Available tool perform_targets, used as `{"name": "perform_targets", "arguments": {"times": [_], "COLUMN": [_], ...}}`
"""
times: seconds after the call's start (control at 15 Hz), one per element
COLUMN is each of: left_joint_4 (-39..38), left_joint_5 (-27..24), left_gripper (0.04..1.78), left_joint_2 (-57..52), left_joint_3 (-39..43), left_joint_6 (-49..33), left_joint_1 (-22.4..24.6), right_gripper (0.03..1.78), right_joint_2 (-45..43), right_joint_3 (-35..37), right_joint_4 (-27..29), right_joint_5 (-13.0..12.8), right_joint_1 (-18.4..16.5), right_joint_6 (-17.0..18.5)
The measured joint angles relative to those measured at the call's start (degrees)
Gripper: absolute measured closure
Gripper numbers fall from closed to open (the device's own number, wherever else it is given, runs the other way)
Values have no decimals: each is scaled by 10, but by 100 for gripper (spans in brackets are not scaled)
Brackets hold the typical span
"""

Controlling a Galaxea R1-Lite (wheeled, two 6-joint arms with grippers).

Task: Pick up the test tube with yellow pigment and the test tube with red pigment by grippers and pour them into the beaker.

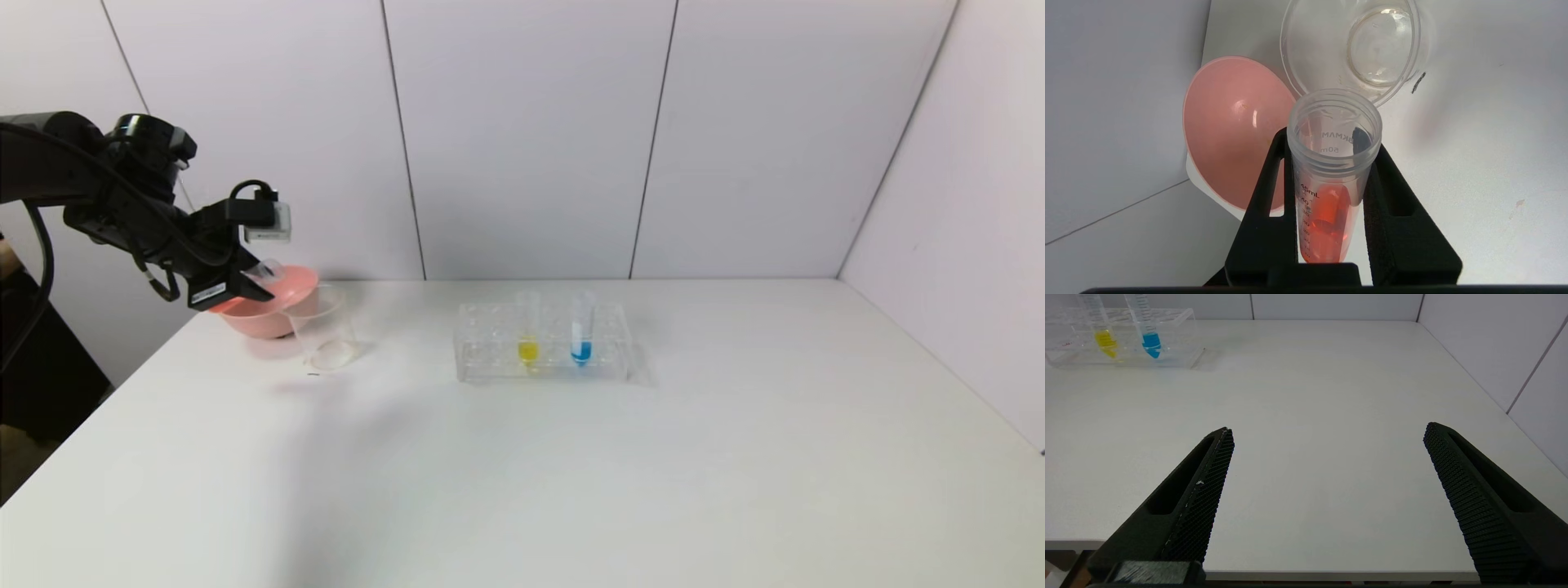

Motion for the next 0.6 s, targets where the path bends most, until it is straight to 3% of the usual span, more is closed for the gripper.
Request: {"name": "perform_targets", "arguments": {"times": [0.6], "left_joint_4": [-3], "left_joint_5": [57], "left_gripper": [135], "left_joint_2": [12], "left_joint_3": [-4], "left_joint_6": [11], "left_joint_1": [-11], "right_gripper": [11], "right_joint_2": [0], "right_joint_3": [0], "right_joint_4": [0], "right_joint_5": [0], "right_joint_1": [0], "right_joint_6": [0]}}
